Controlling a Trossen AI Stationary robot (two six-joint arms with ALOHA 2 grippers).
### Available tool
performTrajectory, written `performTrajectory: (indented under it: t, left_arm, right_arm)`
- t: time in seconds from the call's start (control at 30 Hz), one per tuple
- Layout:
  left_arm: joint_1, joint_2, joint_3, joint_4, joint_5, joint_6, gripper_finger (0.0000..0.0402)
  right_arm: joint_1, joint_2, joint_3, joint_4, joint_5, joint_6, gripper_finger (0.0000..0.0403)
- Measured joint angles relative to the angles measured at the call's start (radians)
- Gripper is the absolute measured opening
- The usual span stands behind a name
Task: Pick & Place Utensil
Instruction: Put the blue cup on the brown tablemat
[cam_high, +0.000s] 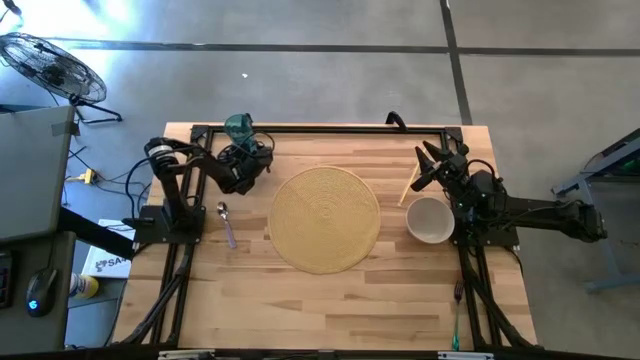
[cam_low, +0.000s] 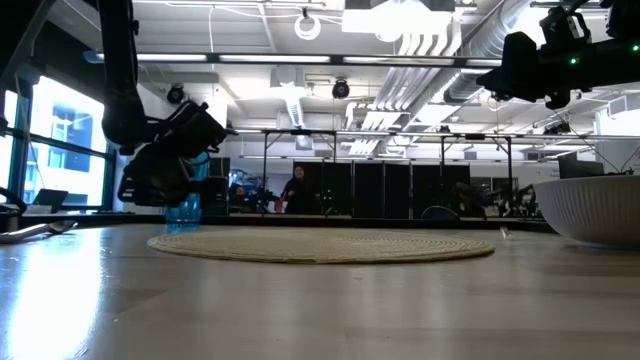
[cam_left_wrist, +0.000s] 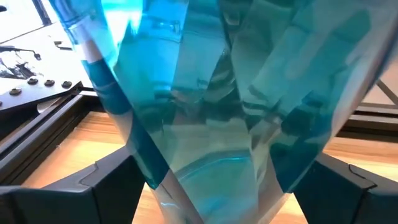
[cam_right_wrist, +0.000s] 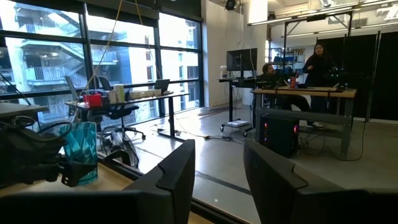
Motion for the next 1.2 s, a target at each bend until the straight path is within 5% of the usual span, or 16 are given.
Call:
performTrajectory:
  t: [0.47,0.9,1.2]
  left_arm:
    - [-0.196,-0.138,-0.002,-0.025,0.038,0.093,0.0338]
    - [-0.353,-0.168,0.005,0.075,0.363,0.237,0.0333]
    - [-0.437,-0.154,0.144,0.075,0.504,0.415,0.0333]
  right_arm:
    - [0.000,0.000,0.000,0.000,0.000,0.000,0.0129]
    - [0.000,0.000,0.000,0.000,0.000,0.000,0.0129]
    - [0.000,0.000,0.000,0.000,0.000,0.000,0.0129]
